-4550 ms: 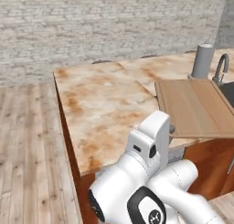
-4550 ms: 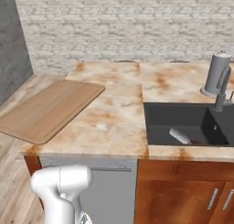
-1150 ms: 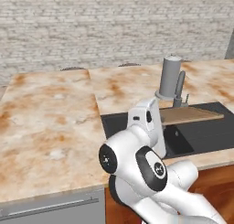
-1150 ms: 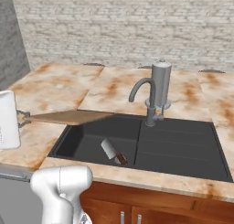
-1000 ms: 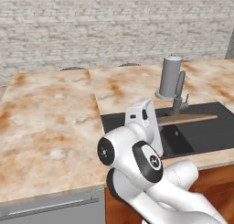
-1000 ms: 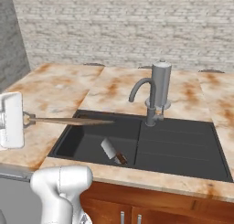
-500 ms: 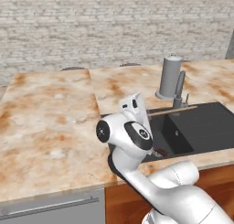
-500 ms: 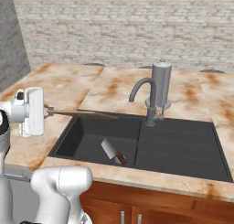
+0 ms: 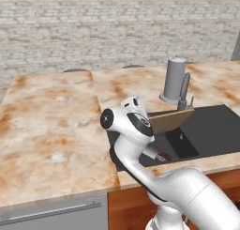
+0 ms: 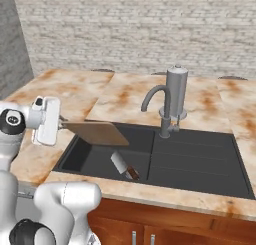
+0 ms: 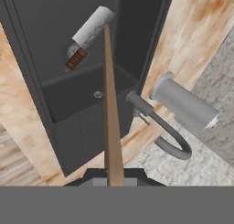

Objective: Move the cutting board and knife to the sink. Then move spray from the cabinet to the counter.

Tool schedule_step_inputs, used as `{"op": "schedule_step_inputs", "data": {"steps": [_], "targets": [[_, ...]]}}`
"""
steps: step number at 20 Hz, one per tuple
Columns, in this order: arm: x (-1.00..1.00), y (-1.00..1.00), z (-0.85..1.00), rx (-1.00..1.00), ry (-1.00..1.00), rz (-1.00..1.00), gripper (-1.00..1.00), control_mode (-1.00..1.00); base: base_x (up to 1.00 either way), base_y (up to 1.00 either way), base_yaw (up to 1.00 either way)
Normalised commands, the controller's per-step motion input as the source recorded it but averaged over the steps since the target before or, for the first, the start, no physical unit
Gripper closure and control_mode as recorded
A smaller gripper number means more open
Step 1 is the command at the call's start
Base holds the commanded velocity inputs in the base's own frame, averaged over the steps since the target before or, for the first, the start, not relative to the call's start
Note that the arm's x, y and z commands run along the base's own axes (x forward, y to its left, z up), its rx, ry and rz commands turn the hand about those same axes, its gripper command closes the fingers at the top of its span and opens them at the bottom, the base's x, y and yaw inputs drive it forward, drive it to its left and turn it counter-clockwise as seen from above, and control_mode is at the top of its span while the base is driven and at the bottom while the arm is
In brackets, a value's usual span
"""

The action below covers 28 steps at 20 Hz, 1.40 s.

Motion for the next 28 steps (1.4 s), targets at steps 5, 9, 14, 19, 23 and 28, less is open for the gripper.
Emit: {"op": "schedule_step_inputs", "data": {"steps": [5,9,14,19,23,28], "targets": [[0.19,0.0,-0.4,0.03,0.01,0.01,1.0,-1.0,0.0,0.0,0.0],[0.26,-0.07,-0.52,0.03,0.04,0.02,1.0,-1.0,0.0,0.0,0.0],[0.18,-0.19,-0.31,0.09,0.13,0.07,1.0,-1.0,0.0,0.0,0.0],[0.23,-0.06,-0.2,0.17,0.05,0.13,1.0,-1.0,0.0,0.0,0.0],[0.48,-0.01,-0.12,0.02,0.0,0.01,1.0,-1.0,0.0,0.0,0.0],[0.21,-0.3,-0.03,0.0,0.0,0.0,1.0,-1.0,0.0,0.0,0.0]]}}
